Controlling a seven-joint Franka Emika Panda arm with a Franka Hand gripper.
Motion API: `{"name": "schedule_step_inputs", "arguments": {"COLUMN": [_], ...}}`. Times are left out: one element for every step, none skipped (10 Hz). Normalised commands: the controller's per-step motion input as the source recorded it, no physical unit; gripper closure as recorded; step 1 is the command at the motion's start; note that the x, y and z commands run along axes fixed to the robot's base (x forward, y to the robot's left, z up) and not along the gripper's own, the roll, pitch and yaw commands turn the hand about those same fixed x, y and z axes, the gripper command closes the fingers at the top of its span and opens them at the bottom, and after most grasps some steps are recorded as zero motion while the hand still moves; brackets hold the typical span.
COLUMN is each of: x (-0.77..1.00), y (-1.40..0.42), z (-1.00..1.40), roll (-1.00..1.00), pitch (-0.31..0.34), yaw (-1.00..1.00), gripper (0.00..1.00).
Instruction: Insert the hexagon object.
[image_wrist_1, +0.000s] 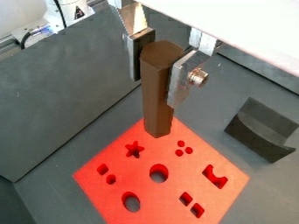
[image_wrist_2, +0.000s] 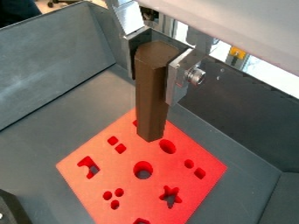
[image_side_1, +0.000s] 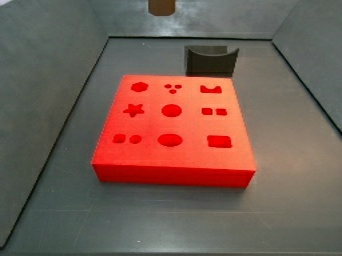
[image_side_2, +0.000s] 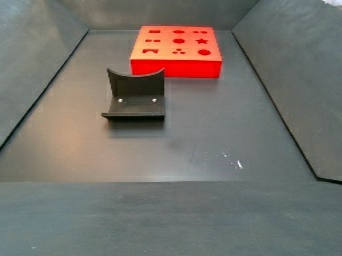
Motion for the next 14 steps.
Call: {"name": "schedule_step_inputs", "arguments": {"x": [0.03, -0.06, -0.15, -0.17, -0.17, -0.21, -0.21, 0.0, -0.01, -0.24, -0.17, -0.05, -0.05, -0.03], "y": [0.64, 0.35, 0.35, 0.34, 0.24, 0.25, 0.59, 0.65, 0.64, 0.54, 0.0, -0.28, -0.45, -0.21], "z": [-0.35, -0.69, -0.62, -0.59, -0.63, -0.59, -0.27, -0.29, -0.5, -0.71, -0.76, -0.53, -0.4, -0.46], "roll": [-0.04, -0.1, -0.11, -0.11, -0.13, -0.13, 0.0, 0.0, 0.04, 0.06, 0.11, 0.14, 0.14, 0.16], "pitch": [-0.02, -0.144, -0.073, -0.041, -0.031, 0.0, -0.021, -0.009, 0.0, -0.059, -0.087, -0.04, -0.046, -0.053], "yaw": [0.37, 0.79, 0.81, 0.83, 0.89, 0.88, 0.61, 0.29, 0.09, 0.12, 0.22, 0.35, 0.46, 0.22], "gripper": [1.0, 1.0, 1.0, 1.0, 1.0, 1.0, 1.0, 1.0, 1.0, 1.0, 1.0, 1.0, 1.0, 1.0]}}
